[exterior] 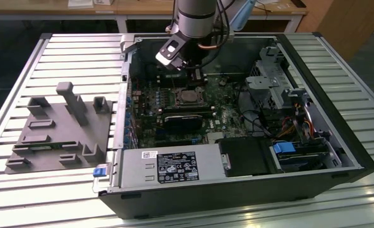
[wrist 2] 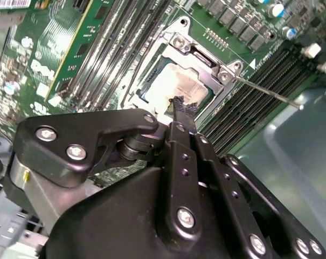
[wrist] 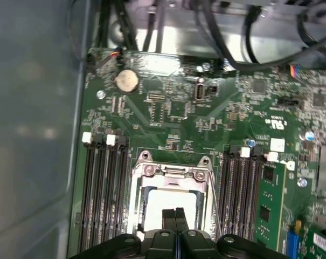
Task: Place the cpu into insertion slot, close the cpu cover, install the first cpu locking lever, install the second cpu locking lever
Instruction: 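Install the first cpu locking lever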
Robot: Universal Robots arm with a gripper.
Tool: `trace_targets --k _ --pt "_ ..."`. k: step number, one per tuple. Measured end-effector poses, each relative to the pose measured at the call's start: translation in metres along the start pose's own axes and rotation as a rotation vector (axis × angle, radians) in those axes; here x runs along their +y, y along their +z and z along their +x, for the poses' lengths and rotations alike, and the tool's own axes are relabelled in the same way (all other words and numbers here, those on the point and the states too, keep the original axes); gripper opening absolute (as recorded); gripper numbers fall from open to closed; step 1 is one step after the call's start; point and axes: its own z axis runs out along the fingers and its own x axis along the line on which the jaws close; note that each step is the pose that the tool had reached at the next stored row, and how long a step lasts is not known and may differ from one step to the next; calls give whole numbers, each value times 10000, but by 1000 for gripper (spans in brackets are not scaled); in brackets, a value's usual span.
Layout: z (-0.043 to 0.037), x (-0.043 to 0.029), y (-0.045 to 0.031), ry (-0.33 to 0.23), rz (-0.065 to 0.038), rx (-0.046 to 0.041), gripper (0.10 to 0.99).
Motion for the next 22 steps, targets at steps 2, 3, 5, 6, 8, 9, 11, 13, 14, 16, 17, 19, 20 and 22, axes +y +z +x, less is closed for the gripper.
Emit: trace_targets --k 2,3,5,6,8,9,11,13,14,16,17,19,20,22 --pt "0 0 1 -360 -1 7 102" --pt "0 0 1 -555 -2 11 102" --pt "0 0 2 -916 -3 19 102" --pt "0 0 2 -1095 -4 22 102" --pt "0 0 3 -1455 -6 29 102" --pt "0 0 4 -1635 -6 33 102" --pt "0 0 4 -2006 -7 40 102" --pt "0 0 5 -2370 -9 48 102" --pt "0 0 6 -2550 -10 52 102" --pt "0 0 6 -2910 -11 59 102" --pt "0 0 7 -3232 -12 65 102" --pt "0 0 8 -3591 -13 73 102" --pt "0 0 8 -3770 -14 76 102" --pt "0 0 9 -4131 -15 84 102"
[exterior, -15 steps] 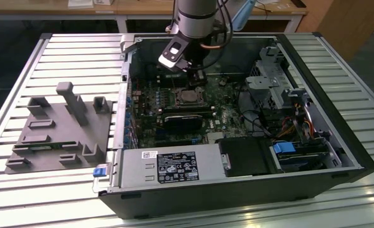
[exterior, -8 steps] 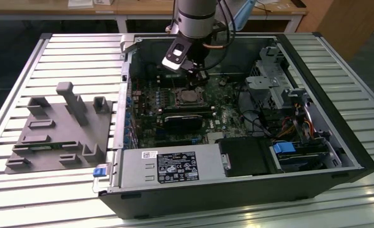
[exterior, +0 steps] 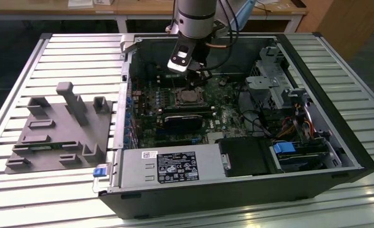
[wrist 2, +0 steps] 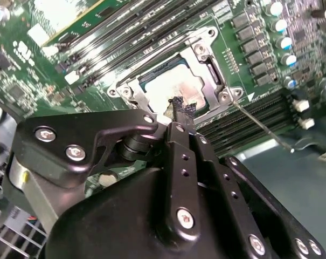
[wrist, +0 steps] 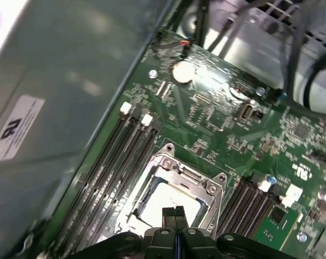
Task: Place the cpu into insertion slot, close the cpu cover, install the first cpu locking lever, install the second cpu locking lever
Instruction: 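Install the first cpu locking lever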
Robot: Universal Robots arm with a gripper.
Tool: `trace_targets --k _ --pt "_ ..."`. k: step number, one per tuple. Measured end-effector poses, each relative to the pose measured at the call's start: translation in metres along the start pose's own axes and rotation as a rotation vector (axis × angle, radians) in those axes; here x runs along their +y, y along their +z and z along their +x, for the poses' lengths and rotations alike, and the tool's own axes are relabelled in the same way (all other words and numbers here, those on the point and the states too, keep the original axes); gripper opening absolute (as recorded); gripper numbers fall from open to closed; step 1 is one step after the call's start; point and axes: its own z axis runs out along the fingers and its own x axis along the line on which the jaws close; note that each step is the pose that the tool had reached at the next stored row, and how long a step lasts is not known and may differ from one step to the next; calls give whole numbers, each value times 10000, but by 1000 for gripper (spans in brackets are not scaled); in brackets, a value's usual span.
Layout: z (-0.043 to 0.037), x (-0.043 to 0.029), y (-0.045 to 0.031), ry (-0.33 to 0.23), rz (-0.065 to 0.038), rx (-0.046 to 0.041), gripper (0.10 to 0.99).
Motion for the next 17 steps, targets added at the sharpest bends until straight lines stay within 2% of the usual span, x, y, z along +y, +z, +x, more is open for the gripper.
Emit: trace_targets --k 17 --pt "0 0 6 -3099 -12 63 102"
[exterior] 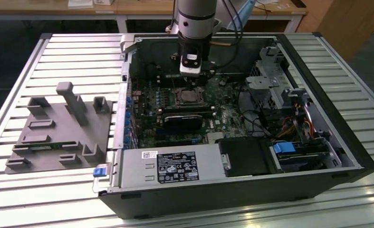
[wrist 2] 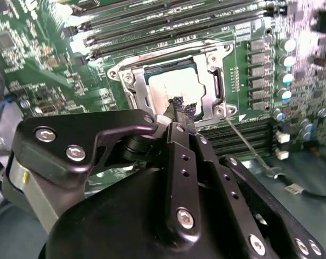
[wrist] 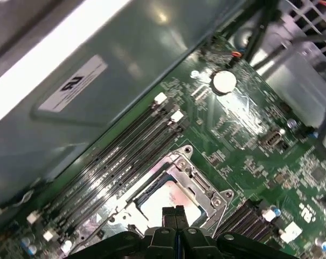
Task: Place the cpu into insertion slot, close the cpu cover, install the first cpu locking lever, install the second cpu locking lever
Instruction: 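Install the first cpu locking lever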
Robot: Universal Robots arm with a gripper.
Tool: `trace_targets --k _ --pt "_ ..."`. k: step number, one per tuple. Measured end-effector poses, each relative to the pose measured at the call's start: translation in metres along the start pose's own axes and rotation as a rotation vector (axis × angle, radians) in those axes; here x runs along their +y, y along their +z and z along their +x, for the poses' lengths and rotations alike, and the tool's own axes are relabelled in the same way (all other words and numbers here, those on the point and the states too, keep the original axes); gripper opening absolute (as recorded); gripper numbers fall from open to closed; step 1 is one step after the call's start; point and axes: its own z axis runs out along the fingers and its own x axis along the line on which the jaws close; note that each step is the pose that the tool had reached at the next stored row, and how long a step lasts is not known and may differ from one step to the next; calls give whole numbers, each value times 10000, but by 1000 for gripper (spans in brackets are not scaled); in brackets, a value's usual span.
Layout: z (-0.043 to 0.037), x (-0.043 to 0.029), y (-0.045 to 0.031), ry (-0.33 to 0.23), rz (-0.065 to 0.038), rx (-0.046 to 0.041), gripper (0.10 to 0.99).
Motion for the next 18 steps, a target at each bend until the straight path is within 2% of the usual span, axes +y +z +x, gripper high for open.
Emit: trace_targets --k 18 --pt "0 0 7 -3271 -12 66 102"
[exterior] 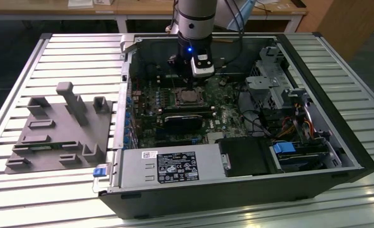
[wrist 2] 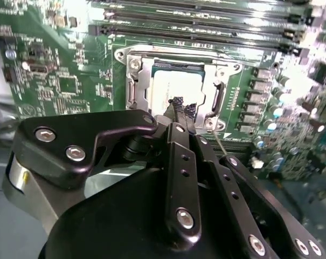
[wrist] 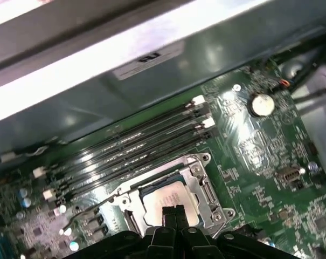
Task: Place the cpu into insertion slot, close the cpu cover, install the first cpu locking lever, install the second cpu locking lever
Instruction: 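Install the first cpu locking lever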
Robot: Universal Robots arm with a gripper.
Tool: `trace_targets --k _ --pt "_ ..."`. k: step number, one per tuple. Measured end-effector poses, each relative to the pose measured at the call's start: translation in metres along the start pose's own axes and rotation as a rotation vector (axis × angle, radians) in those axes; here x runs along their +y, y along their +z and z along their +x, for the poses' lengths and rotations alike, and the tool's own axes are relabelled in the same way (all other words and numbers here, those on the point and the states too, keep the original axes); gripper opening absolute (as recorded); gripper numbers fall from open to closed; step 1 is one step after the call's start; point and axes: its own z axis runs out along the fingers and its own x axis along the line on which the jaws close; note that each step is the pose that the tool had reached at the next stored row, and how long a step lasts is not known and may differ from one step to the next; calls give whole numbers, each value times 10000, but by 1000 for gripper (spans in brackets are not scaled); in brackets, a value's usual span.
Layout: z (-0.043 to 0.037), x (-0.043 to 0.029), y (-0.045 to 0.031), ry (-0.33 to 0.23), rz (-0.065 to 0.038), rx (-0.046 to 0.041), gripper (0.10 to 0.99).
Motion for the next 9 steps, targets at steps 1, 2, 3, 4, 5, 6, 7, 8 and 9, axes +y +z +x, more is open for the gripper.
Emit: trace_targets --k 1,2,3,4,5,6,7,8,9 --pt "0 0 0 -178 -1 3 102" --pt "0 0 0 -359 -1 7 102" --pt "0 0 1 -538 -2 11 102" --pt "0 0 1 -718 -3 14 102" --pt "0 0 1 -915 -3 18 102" --pt "0 0 2 -1093 -4 22 102" --pt "0 0 2 -1275 -6 26 102" --pt "0 0 2 -1452 -5 29 102" --pt "0 0 3 -1634 -6 33 102"
